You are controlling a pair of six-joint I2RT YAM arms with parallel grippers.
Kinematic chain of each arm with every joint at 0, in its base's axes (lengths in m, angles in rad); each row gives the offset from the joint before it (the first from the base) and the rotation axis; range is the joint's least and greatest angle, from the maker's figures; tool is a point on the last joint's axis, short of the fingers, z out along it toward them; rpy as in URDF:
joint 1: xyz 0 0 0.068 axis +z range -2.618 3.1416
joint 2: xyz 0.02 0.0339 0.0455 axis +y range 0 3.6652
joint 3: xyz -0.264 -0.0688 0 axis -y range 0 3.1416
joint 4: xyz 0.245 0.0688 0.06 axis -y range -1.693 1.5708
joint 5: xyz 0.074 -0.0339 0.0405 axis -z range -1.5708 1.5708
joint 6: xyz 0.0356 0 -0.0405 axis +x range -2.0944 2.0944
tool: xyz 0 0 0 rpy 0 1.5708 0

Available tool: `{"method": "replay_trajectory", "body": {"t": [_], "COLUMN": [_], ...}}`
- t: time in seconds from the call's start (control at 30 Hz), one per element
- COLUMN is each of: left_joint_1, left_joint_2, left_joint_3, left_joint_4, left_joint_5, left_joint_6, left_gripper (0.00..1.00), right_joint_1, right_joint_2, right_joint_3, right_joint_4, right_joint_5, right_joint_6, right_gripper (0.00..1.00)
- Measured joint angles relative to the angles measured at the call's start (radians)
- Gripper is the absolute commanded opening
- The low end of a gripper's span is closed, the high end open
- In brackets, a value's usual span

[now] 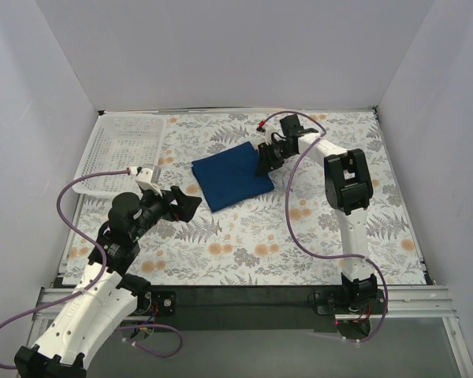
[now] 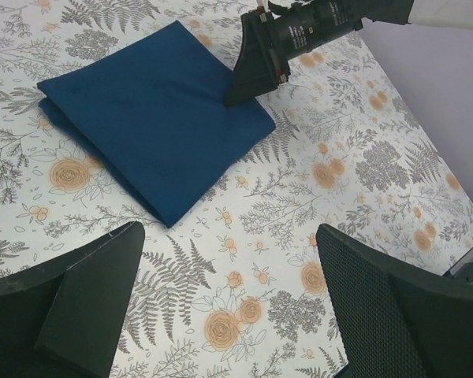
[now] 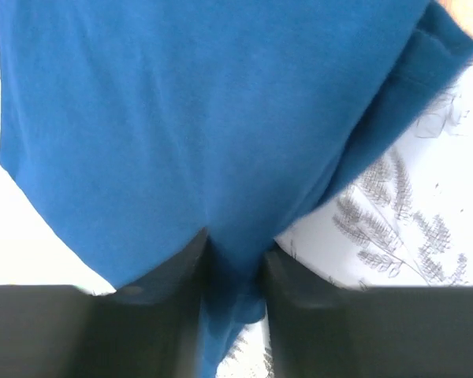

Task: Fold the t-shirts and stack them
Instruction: Neatly place the folded tshirt to the corner

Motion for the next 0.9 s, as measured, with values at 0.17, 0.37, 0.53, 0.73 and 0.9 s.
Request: {"method": "replay_trajectory", "body": {"t": [0.17, 0.37, 0.53, 0.73, 0.9], "left_joint_1": [0.0, 0.0, 0.0, 0.0, 0.0], "left_joint_2": [-0.015, -0.024, -0.023, -0.023, -0.022], "left_joint_3": [-0.001, -0.002, -0.012, -0.013, -0.014], "left_joint_4": [-0.005, -0.005, -0.004, 0.002, 0.004], "left_joint_5": [0.0, 0.002, 0.01, 0.032, 0.049], "left_joint_6": [0.0, -0.001, -0.001, -0.001, -0.002], "left_gripper": [0.84, 0.84, 0.84, 0.84, 0.84], "right_joint_1": [-0.024, -0.135, -0.343, -0.611, -0.718], "right_joint_2": [0.0, -0.06, -0.116, -0.135, -0.105], "right_joint_3": [-0.022, -0.115, -0.174, -0.143, -0.007], "right_joint_4": [-0.022, -0.044, -0.084, -0.146, -0.227], "right_joint_5": [-0.016, -0.023, 0.018, 0.122, 0.217], "right_joint_6": [0.026, 0.003, -0.07, -0.196, -0.307], "right_gripper": [0.01, 0.01, 0.01, 0.01, 0.3]}}
